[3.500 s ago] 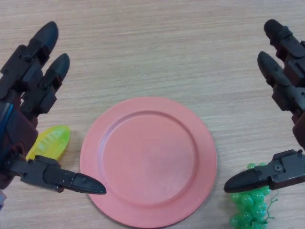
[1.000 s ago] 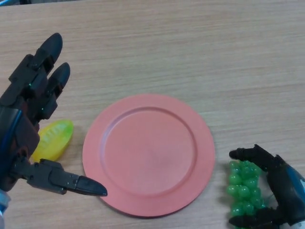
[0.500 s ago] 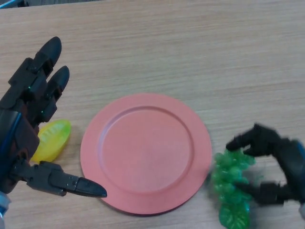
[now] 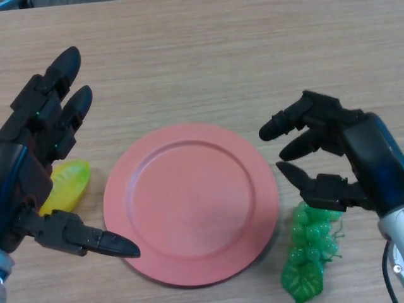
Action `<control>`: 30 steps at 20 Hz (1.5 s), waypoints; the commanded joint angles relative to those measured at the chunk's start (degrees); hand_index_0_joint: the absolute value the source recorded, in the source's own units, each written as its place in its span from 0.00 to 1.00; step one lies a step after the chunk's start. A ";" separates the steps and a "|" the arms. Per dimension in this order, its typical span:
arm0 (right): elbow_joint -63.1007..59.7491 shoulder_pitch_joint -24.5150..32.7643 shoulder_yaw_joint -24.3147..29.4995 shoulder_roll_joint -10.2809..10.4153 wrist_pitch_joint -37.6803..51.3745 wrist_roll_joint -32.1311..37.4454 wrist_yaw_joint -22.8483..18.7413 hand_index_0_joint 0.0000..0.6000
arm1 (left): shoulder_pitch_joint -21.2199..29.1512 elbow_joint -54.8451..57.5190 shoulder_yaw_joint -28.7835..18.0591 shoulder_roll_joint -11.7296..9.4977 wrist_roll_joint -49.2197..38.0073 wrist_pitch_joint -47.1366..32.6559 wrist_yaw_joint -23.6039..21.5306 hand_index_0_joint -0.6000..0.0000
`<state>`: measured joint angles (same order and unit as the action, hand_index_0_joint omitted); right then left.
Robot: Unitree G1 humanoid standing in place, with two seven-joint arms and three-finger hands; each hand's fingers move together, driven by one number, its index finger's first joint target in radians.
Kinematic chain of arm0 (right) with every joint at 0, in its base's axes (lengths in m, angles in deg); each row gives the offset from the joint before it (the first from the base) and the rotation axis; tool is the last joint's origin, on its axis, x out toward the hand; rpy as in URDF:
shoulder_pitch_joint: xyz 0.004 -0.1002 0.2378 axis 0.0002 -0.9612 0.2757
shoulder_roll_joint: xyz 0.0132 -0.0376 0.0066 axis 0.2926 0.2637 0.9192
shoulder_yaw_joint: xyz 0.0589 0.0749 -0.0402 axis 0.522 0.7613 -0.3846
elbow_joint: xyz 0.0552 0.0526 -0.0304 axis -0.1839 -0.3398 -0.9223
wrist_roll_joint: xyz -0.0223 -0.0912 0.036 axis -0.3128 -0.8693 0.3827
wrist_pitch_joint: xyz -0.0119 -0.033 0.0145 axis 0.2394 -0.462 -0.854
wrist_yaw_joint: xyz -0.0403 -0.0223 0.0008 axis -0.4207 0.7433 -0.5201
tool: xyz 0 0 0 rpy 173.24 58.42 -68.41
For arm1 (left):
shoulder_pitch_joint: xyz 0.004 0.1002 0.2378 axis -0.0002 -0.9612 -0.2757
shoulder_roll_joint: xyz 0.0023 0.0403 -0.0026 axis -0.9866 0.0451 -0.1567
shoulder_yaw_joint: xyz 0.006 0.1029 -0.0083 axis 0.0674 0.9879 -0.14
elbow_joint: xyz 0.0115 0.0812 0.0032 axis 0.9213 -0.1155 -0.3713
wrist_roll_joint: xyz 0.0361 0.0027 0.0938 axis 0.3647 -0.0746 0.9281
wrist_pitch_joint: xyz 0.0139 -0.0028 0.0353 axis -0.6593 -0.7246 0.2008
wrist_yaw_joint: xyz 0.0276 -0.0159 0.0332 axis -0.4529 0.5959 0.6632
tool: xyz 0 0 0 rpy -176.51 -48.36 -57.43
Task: Pick up the green grapes and place it on the plate
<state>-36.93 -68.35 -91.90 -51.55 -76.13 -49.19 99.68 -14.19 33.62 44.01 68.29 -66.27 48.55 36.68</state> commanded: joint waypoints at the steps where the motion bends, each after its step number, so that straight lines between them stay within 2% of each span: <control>1: 4.42 0.85 2.04 -0.71 2.74 -4.49 -2.76 1.00 | 1.49 2.09 -3.90 -2.10 -1.64 -9.24 -0.18 1.00; 2: 4.39 0.73 2.06 -0.79 2.92 -4.84 -2.80 0.92 | 1.51 2.05 -3.90 -2.12 -1.65 -9.22 -0.19 1.00; 3: 4.23 0.54 2.25 -0.84 3.50 -5.57 -2.78 0.67 | 1.60 1.88 -3.88 -2.15 -1.68 -9.20 -0.24 1.00; 4: 4.12 0.34 2.45 -0.81 3.88 -6.11 -2.72 0.50 | 1.68 1.64 -3.89 -2.18 -1.72 -9.30 -0.28 1.00; 5: 3.88 -0.26 2.94 -0.79 4.68 -6.76 -2.38 0.25 | 1.77 0.71 -4.06 -2.25 -1.72 -10.16 -0.24 1.00; 6: 3.58 -0.92 3.76 -1.01 6.00 -6.38 -1.55 0.08 | 1.82 -0.67 -4.32 -2.32 -1.73 -11.59 -0.08 1.00; 7: 2.37 -1.92 5.59 -2.26 10.11 -5.03 0.26 0.00 | 1.81 -2.92 -5.01 -2.48 -2.04 -13.73 0.22 1.00; 10: -3.22 -2.76 10.67 -5.55 24.28 -7.31 4.27 0.00 | 1.71 -6.08 -5.86 -2.78 -0.93 -17.47 0.02 1.00; 11: -6.36 -3.41 13.71 -7.31 32.18 -9.67 7.25 0.00 | 1.58 -7.58 -6.05 -2.81 0.00 -19.20 -0.18 1.00; 12: -7.92 -3.66 15.18 -8.09 35.77 -11.22 8.86 0.00 | 1.52 -8.03 -6.21 -2.86 0.11 -19.52 -0.25 1.00; 13: -11.62 -3.75 18.28 -10.19 43.32 -15.25 11.78 0.00 | 1.28 -8.53 -6.47 -2.85 0.34 -19.83 -0.43 1.00; 15: -18.28 -2.45 22.06 -13.55 54.59 -22.75 12.88 0.00 | 1.00 -8.51 -6.50 -2.75 1.07 -20.02 -0.63 1.00; 19: -28.16 0.76 22.29 -16.69 64.22 -30.49 10.72 0.00 | 0.67 -8.07 -6.15 -2.32 1.77 -20.62 -0.85 1.00; 21: -31.66 2.18 21.05 -17.17 65.98 -33.64 8.50 0.00 | 0.56 -7.94 -6.09 -2.23 1.63 -20.79 -0.89 1.00; 23: -32.73 2.63 19.03 -16.57 66.39 -35.25 7.73 0.00 | 0.52 -8.05 -6.02 -2.22 1.53 -20.86 -0.81 1.00; 27: -33.12 2.03 16.05 -14.63 66.98 -35.96 8.10 0.00 | 0.41 -8.43 -6.16 -2.22 0.92 -20.99 -0.73 1.00; 29: -34.76 1.77 15.87 -15.03 67.43 -37.89 9.18 0.00 | 0.91 -8.81 -6.25 -2.49 0.72 -20.69 -0.91 1.00; 30: -34.93 1.83 15.81 -14.98 67.32 -37.91 9.28 0.08 | 0.96 -8.82 -6.26 -2.53 0.70 -20.64 -0.93 1.00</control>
<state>-74.27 -68.22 -80.18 -64.51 -8.92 -91.19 112.89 -14.73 22.50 41.63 67.67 -64.89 36.66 36.71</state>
